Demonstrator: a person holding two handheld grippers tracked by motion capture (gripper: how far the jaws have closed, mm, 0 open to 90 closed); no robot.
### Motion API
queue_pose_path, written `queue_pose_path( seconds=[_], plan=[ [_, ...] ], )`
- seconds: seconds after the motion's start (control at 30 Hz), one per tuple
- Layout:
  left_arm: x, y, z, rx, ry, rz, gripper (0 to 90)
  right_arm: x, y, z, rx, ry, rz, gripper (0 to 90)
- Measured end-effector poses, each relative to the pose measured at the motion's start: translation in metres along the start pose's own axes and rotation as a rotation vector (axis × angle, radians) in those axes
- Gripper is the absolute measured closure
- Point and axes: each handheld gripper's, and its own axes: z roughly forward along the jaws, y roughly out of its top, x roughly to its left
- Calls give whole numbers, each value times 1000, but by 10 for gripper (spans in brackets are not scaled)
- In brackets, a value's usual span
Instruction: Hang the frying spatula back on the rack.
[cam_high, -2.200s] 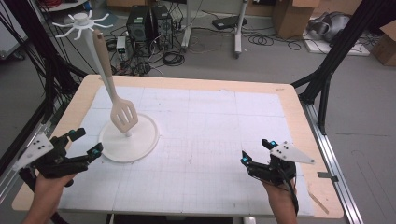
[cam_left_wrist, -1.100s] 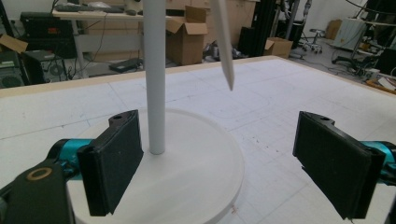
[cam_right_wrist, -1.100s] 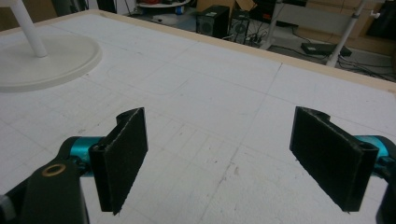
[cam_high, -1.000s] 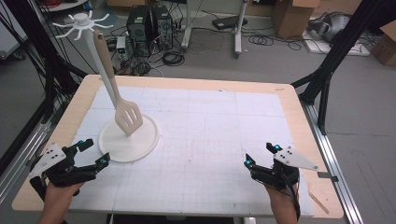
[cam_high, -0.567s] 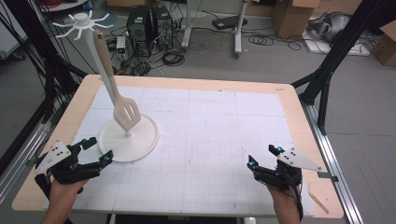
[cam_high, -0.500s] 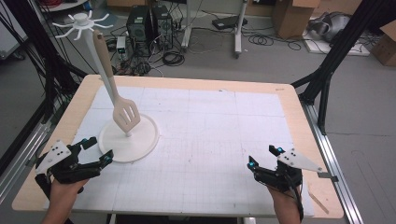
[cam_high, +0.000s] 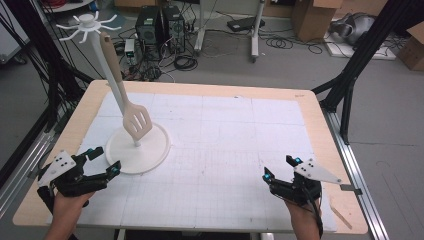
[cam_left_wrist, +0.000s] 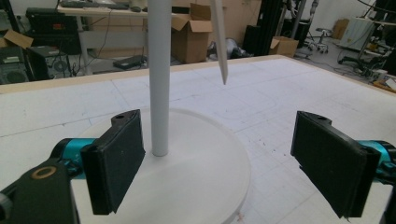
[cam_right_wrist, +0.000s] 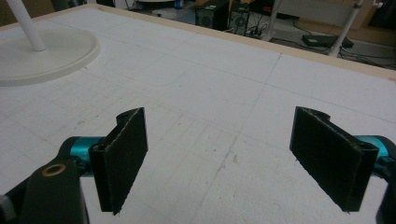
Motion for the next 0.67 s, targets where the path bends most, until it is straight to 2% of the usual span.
queue_pose_path(
  seconds=[0.23, 0.67],
  plan=[
    [2, 0, 0, 0, -5, 0, 179, 5, 2, -2, 0, -8, -6, 178],
    [2, -2, 1, 19, -5, -7, 182, 2, 1, 1, 5, -3, 1, 178]
  ],
)
